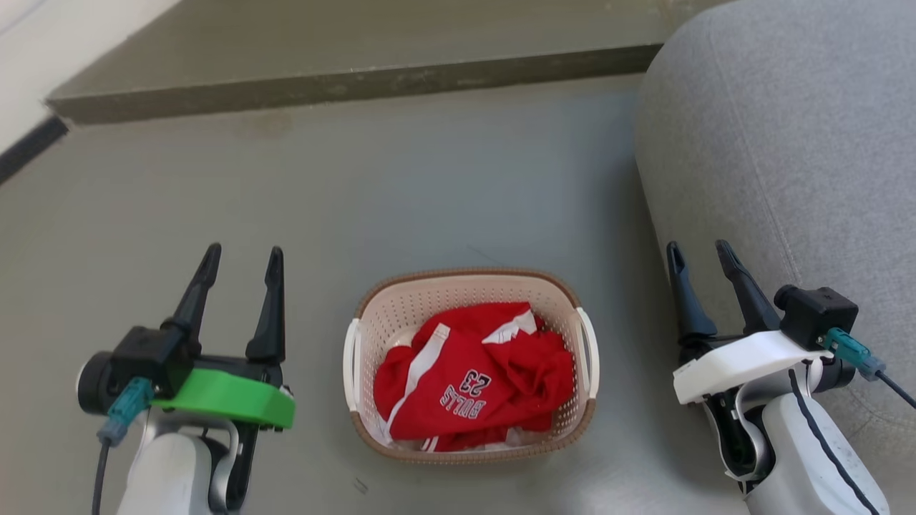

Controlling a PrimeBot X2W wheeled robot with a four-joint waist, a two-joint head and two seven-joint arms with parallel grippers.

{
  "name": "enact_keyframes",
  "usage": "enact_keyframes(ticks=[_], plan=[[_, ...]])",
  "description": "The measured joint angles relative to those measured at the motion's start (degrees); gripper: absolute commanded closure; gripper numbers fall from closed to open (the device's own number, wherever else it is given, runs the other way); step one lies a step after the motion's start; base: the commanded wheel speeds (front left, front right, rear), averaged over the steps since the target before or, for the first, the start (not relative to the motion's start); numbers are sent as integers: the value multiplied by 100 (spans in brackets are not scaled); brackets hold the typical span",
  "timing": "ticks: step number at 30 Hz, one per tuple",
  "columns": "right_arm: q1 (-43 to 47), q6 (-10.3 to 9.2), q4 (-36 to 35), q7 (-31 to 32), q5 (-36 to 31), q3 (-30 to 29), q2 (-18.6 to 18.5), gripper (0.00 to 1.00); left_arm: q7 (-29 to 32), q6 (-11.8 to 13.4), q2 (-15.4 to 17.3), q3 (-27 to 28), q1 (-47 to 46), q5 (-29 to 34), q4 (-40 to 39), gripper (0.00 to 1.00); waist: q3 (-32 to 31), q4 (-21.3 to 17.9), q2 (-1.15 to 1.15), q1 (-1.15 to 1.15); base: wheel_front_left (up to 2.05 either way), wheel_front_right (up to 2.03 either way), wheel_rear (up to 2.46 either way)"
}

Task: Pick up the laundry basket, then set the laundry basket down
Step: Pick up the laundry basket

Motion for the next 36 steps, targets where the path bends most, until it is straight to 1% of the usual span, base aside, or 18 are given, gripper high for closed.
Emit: enact_keyframes(ticks=[5,15,20,24,30,36], plan=[[-106,-3,97,0,0,-13,10,0,0,0,-4,-37,-195,-24,88,0,273,-24,0,0,0,0,0],[-495,-4,483,0,19,41,26,0,-1,-5,-10,-165,-651,-179,655,0,996,-57,0,0,0,0,0],[-757,-4,800,0,32,73,30,0,-1,-7,-10,-247,-940,-259,1033,0,1368,-71,0,0,0,0,0],[-957,-1,1066,0,224,83,38,0,-1,-7,-3,-414,-1183,-341,1313,0,1669,-77,0,0,0,0,0],[-1341,-1,1475,0,323,111,43,0,-1,-8,-1,-616,-1697,-485,1666,0,2116,-69,0,0,0,0,0],[-1768,22,1891,15,326,265,42,0,19,-7,14,-742,-2083,-635,2138,0,2530,-23,0,0,0,0,0]])
